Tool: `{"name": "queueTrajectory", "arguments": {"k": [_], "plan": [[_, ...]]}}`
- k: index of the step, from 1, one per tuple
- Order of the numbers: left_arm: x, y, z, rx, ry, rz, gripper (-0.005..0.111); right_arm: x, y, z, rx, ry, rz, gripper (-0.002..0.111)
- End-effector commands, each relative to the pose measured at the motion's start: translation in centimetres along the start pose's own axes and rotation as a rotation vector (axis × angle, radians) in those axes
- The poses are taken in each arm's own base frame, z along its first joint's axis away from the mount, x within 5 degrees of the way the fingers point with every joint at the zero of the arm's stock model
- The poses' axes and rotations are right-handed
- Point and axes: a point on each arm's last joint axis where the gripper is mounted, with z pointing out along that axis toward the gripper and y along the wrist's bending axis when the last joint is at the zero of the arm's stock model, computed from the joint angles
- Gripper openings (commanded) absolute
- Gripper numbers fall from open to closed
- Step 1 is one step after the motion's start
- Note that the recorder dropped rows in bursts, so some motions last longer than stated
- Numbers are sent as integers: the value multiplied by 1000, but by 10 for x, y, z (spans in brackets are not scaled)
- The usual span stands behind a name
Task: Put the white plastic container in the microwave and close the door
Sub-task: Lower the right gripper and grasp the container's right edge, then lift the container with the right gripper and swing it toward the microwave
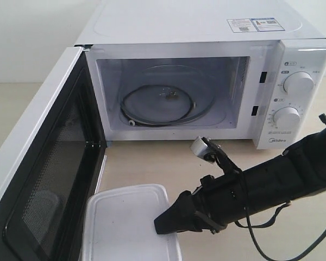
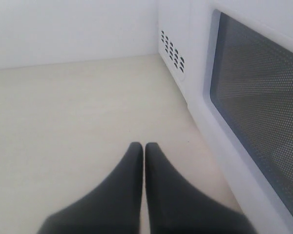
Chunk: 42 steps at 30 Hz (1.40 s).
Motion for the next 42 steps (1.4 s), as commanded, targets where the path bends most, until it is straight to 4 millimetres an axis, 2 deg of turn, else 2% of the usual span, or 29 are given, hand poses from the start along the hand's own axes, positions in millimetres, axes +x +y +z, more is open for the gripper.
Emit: {"name": "queueTrajectory", "arguments": {"k": [1, 33, 35, 41, 42], "plan": [[1, 0, 0, -2, 0, -9, 4, 0, -1, 0, 10, -1, -1, 50], [1, 0, 0, -2, 0, -9, 4, 4, -1, 0, 16, 49, 7, 49], [1, 0, 0, -2, 0, -9, 4, 4, -1, 0, 17, 52, 13, 44], [1, 0, 0, -2, 0, -9, 4, 5, 1, 0, -6, 61, -5, 2], [1, 0, 0, -2, 0, -9, 4, 5, 1, 0, -10, 62, -9, 0]]}}
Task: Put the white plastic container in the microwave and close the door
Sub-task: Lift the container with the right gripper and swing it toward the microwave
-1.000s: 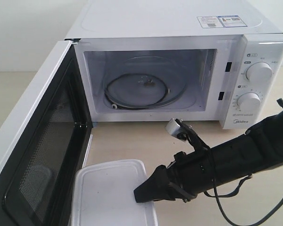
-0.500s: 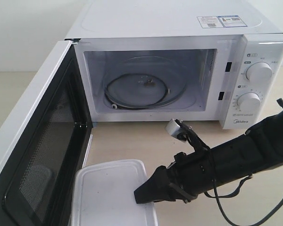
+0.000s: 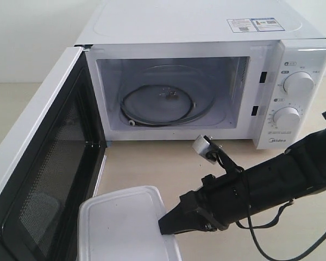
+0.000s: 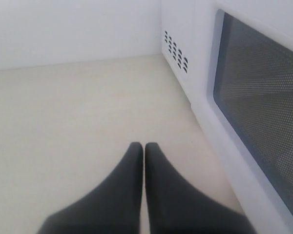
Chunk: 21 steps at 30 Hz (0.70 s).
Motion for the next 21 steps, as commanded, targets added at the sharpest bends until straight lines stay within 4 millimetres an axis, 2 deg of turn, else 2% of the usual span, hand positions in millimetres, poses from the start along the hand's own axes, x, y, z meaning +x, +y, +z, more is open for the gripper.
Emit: {"name": "queueTrajectory", "arguments": {"k": [1, 8, 13, 21], "plan": [[1, 0, 0, 1, -1, -15, 4, 3, -2, 1, 20, 30, -46, 0], [1, 0, 0, 1, -1, -15, 4, 2, 4, 0, -27, 27, -45, 0], [1, 0, 0, 1, -1, -15, 4, -6, 23, -12, -46, -19, -66, 0], [1, 0, 0, 1, -1, -15, 4, -17, 56, -41, 43, -115, -99, 0]]}}
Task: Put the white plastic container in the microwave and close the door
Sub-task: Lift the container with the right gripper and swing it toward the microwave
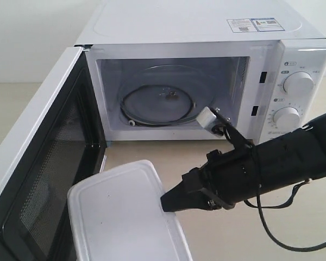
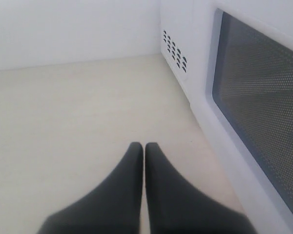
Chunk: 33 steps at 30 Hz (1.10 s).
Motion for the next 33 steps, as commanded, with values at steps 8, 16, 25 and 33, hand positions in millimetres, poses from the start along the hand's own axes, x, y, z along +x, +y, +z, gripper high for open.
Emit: {"name": "queueTrajectory", "arguments": {"k": [8, 16, 25, 33], "plan": [[1, 0, 0, 3, 0, -19, 4, -21, 40, -44, 147, -226, -24, 0], [1, 0, 0, 3, 0, -19, 4, 3, 44, -61, 231, -323, 61, 0], [1, 0, 0, 3, 0, -19, 4, 24, 50, -67, 209, -337, 78, 0], [1, 0, 0, 3, 0, -19, 4, 34, 50, -68, 195, -333, 113, 0]]}}
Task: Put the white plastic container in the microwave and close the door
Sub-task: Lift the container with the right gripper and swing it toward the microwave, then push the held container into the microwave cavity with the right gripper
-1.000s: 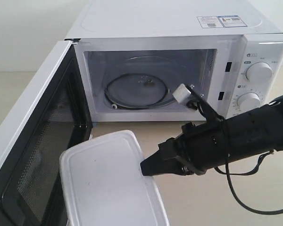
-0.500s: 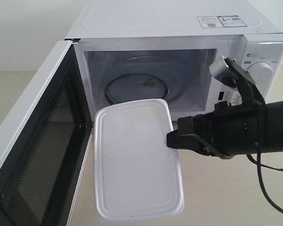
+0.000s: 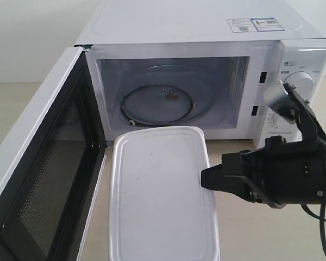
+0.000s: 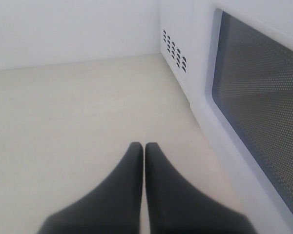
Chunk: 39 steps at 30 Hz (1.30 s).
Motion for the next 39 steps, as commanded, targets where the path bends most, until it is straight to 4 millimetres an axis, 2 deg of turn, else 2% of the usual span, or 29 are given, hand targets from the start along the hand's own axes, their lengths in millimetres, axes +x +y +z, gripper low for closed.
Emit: {"name": "queueTrajectory", "arguments": {"k": [1, 4, 10, 19, 31, 39], "plan": [[1, 0, 0, 3, 0, -19, 4, 4, -2, -2, 11, -3, 48, 0], [1, 0, 0, 3, 0, -19, 4, 10, -5, 1, 77, 25, 57, 0], [1, 0, 0, 3, 0, -19, 4, 18, 2, 9, 159, 13, 114, 0], [1, 0, 0, 3, 0, -19, 4, 27, 23, 20, 249, -75, 159, 0], [1, 0, 0, 3, 0, -19, 4, 21, 41, 22, 108, -251, 284, 0], [1, 0, 0, 3, 0, -19, 4, 27, 23, 16, 63, -401, 376, 0]]}}
